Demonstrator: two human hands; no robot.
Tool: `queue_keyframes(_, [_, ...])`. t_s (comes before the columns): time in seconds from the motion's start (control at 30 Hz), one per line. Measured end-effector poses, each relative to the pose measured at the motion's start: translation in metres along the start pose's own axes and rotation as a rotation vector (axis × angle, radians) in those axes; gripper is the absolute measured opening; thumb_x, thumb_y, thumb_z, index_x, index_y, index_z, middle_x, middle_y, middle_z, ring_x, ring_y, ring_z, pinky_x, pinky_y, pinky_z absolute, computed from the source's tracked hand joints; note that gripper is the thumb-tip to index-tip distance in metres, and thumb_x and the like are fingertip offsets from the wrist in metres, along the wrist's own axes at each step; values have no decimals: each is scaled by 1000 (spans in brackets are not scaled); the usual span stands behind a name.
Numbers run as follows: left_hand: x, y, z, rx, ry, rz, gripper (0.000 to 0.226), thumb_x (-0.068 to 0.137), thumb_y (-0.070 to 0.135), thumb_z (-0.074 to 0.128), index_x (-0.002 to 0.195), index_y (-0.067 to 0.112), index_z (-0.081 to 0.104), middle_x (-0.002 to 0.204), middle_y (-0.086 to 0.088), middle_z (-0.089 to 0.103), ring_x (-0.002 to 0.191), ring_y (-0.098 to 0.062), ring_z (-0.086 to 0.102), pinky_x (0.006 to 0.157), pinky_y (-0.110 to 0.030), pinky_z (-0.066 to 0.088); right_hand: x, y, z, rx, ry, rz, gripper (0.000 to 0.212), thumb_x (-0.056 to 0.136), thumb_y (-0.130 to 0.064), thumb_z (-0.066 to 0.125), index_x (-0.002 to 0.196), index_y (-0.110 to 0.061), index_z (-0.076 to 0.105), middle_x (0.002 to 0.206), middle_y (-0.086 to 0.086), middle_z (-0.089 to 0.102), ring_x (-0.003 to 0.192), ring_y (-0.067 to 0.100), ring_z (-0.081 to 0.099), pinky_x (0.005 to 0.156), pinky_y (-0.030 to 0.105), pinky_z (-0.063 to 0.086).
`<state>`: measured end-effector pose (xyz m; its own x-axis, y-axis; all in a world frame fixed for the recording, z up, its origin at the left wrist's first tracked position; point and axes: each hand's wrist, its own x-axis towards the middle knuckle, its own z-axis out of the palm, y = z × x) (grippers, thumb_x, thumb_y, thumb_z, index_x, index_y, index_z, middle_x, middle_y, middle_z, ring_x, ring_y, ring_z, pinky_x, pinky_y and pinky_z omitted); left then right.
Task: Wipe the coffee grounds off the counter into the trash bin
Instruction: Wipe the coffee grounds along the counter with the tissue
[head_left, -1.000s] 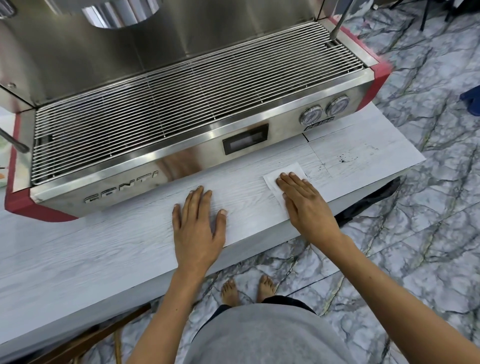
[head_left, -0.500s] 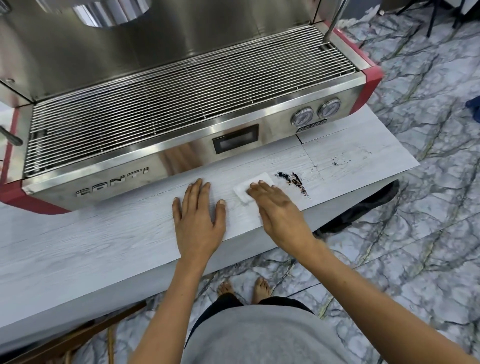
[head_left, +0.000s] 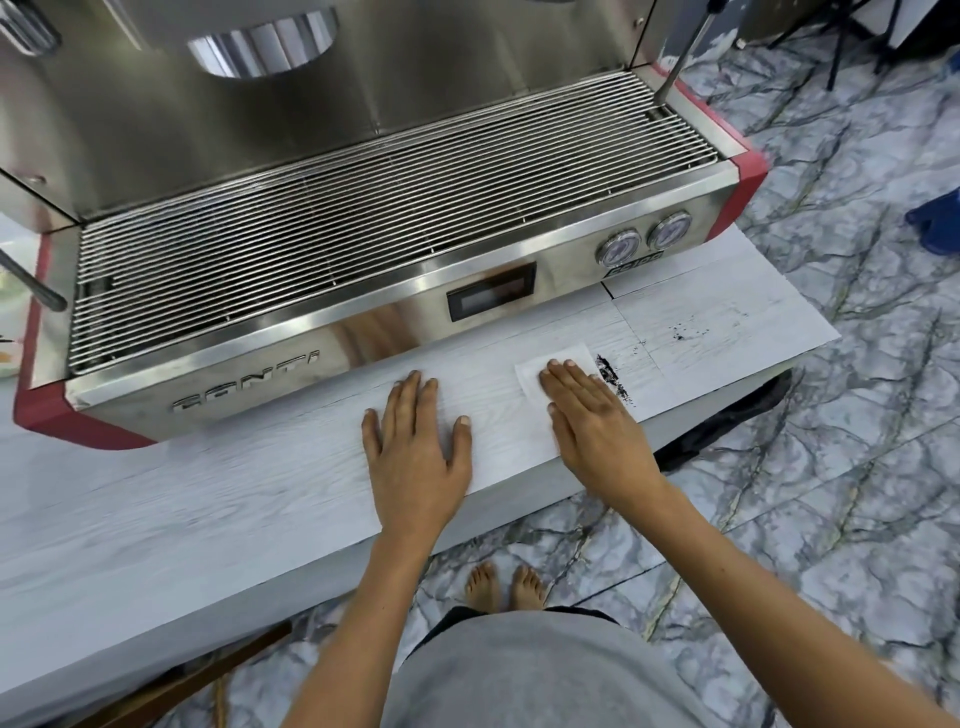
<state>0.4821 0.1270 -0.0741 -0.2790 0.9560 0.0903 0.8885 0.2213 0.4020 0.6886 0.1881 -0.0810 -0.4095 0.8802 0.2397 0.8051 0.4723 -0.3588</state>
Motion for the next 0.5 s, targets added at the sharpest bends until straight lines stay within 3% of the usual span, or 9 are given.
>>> queue_keyframes(0.17, [1, -1, 1, 4, 0, 6, 63, 98, 51, 32, 149, 15, 39, 162, -2, 30, 151, -18, 21, 123, -50, 10, -1, -11, 2, -14, -19, -28, 42, 100, -21, 38, 137, -7, 51, 144, 9, 48, 138, 21, 39, 116, 37, 28])
queue_keyframes(0.5, [0, -3, 1, -2, -24, 23, 63, 98, 50, 34, 150, 15, 37, 163, -2, 26, 151, -18, 17, 123, -50, 8, 11, 2, 1, -17, -10, 74, 45, 100, -25, 35, 139, -6, 48, 146, 11, 46, 140, 23, 36, 115, 44, 30])
